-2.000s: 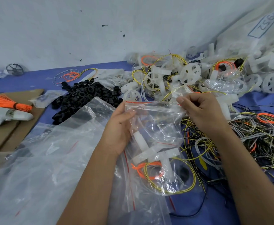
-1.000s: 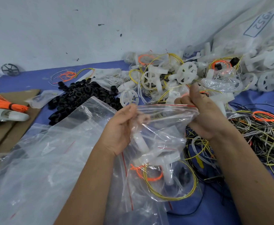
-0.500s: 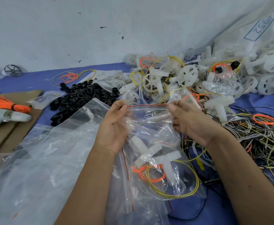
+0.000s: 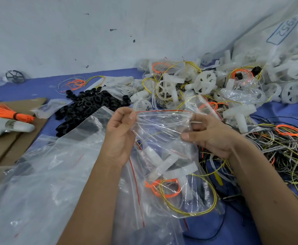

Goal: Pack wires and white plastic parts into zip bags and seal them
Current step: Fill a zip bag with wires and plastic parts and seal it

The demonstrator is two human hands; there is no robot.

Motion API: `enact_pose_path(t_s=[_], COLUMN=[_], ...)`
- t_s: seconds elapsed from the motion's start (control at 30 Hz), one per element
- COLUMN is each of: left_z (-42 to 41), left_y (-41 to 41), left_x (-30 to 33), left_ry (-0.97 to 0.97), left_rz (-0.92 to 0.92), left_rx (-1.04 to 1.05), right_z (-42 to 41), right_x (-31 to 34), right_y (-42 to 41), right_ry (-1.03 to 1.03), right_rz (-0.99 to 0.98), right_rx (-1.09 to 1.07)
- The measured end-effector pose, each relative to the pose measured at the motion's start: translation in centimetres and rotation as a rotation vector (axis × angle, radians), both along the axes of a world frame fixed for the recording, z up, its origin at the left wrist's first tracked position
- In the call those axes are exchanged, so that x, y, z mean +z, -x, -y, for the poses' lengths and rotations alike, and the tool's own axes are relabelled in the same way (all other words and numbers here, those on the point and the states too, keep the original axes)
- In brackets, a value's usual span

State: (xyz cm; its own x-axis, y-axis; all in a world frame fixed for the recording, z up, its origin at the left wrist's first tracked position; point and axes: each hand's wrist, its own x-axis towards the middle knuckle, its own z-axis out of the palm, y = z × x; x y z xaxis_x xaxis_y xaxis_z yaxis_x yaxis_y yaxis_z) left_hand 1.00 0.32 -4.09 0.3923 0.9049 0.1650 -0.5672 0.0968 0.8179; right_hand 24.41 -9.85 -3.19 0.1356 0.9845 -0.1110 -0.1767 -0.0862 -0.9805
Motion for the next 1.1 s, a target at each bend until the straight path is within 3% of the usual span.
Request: enact_pose_path(t_s=[0.13, 0.33, 0.57, 0.7, 0.77, 0.83, 1.0, 1.1], left_z=[-0.2, 1.0, 0.5, -0.2, 0.0, 0.6, 2.1, 2.3], left_y=[-0.1, -0.6, 0.2, 0.9, 0.5, -0.2, -1.9, -3.3], left_x=[0.1, 0.3, -0.9, -0.9, -0.6, -0.2, 2.2, 3.9], left_ry=[0.153, 0.181, 0.128, 0.078, 0.02, -0.093, -0.495, -0.866], left_rz=[0.147, -0.292, -0.368, -0.3, -0.329, -0.401, -0.564, -0.912], left_rx=[0.033, -0.182, -0.28, -0.328, -0.225, 0.001, 0.506, 0.56], right_z=[0.0, -0.7, -0.6, -0.3, -0.2, -0.4, -0.7, -1.0], right_x=[0.2, -0.2, 0.2, 0.5, 0.6, 0.5, 0.4, 0.3], right_y=[0.1, 0.6, 0.5, -0.1, -0.3, -0.3, 0.9, 1.6], right_ry=[-0.045, -0.049, -0.172, -0.186, -0.159, -0.155, -0.284, -0.361], right_rz=[0.026, 0.048, 0.188, -0.075, -0.23, -0.247, 0.095, 0.212], right_rx=[-0.016, -0.262, -0.403, -0.311, -0.258, -0.326, -0.535, -0.544])
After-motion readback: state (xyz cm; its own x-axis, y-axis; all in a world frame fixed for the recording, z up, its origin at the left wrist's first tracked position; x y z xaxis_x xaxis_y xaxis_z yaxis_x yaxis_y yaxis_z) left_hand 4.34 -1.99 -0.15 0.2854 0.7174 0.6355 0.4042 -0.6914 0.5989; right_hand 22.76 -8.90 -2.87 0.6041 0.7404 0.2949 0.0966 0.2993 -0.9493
